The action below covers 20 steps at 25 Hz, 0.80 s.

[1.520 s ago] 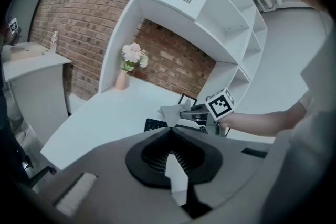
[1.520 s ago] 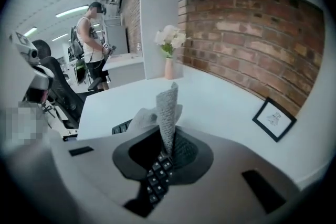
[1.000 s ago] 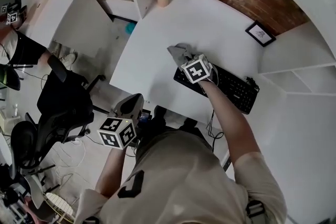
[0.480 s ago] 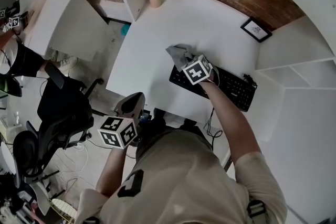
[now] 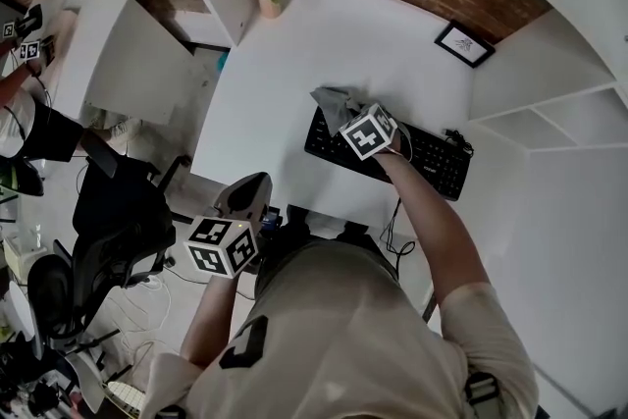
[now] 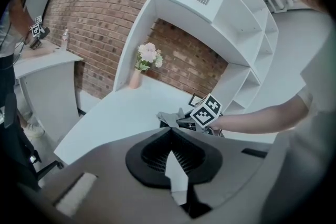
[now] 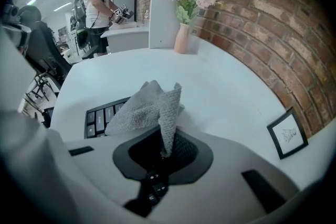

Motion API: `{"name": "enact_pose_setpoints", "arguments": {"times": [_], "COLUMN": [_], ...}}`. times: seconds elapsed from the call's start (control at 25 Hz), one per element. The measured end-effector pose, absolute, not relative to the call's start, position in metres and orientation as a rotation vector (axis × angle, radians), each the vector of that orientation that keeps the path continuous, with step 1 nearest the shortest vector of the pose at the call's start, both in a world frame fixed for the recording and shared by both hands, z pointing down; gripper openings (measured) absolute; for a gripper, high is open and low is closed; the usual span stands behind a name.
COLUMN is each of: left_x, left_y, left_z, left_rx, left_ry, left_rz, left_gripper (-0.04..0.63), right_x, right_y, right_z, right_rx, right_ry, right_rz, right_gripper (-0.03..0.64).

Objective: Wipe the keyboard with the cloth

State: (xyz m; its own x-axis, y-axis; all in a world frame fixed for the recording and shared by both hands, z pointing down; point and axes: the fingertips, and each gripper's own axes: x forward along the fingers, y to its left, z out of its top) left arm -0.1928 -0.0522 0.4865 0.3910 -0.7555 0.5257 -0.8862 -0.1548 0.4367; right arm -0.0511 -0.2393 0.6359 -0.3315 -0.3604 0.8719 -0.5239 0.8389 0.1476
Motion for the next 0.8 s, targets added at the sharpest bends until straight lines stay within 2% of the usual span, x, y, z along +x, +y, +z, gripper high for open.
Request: {"name": "enact_pose_setpoints", "arguments": {"times": [0.8], "left_x": [-0.160], "left_y": [-0.059], "left_z": [0.483], "left_rx": [2.016], "left_ry": [-1.358], "left_rz": [0.276], "left_gripper": [0.003], "right_x": [0.041], "right_y": [-0.232], "right_z": [0.640], "right_rx": [0.761], "right_ry": [-1.864], "right_rz": [0.220], "right_gripper": [0.023]}}
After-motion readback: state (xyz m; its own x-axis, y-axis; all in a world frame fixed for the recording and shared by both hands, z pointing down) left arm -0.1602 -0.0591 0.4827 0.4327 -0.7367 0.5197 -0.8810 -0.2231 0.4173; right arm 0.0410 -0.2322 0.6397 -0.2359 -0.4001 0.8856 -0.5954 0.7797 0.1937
